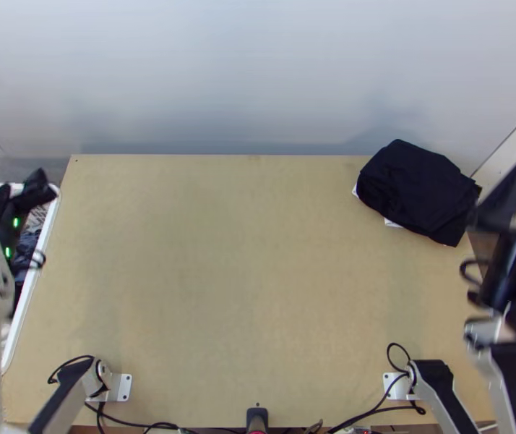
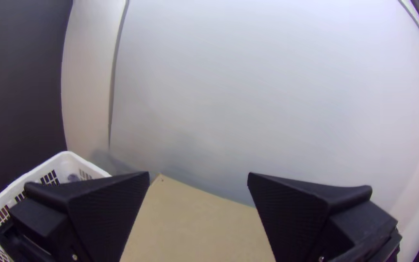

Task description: Fold the t-shirt

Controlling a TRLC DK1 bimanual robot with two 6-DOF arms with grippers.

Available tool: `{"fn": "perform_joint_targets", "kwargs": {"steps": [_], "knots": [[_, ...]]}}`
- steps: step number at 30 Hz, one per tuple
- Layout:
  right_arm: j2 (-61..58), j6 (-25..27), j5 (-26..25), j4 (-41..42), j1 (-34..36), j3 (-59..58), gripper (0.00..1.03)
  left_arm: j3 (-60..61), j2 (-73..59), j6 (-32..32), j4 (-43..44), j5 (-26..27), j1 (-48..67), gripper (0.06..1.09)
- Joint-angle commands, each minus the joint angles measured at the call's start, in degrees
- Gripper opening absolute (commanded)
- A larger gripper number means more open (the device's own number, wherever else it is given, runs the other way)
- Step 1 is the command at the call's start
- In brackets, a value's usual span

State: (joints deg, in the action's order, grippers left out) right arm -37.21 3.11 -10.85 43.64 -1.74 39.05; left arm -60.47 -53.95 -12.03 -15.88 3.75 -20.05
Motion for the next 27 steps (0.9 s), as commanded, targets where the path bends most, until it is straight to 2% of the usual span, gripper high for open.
{"fn": "perform_joint_targets", "kwargs": {"steps": [1, 7, 15, 19, 23, 27], "knots": [[18.23, -0.30, 2.85, -0.04, -5.65, -15.23, 0.99, 18.98, 17.57, 2.80, 10.25, -0.76, -3.15, 1.04], [23.94, 1.46, 3.56, 0.22, -6.00, -25.34, 0.99, 30.67, 25.65, 5.00, 16.58, -0.76, -3.06, 1.04], [32.99, 4.80, 7.07, 0.22, -7.32, -38.08, 0.99, 42.63, 31.63, 8.25, 26.07, -0.76, -2.09, 1.04], [37.39, 3.57, 6.98, -11.03, -7.40, -38.96, 0.99, 50.62, 39.10, 10.98, 28.89, -0.76, -0.42, 1.04], [37.39, 3.48, 6.81, -19.38, -5.65, -38.96, 0.99, 59.59, 54.57, 12.38, 30.47, -0.06, -0.07, 1.04], [37.39, 2.77, 6.98, -32.91, -7.14, -38.96, 0.99, 59.68, 54.13, 13.88, 25.28, -0.14, -0.60, 1.04]]}}
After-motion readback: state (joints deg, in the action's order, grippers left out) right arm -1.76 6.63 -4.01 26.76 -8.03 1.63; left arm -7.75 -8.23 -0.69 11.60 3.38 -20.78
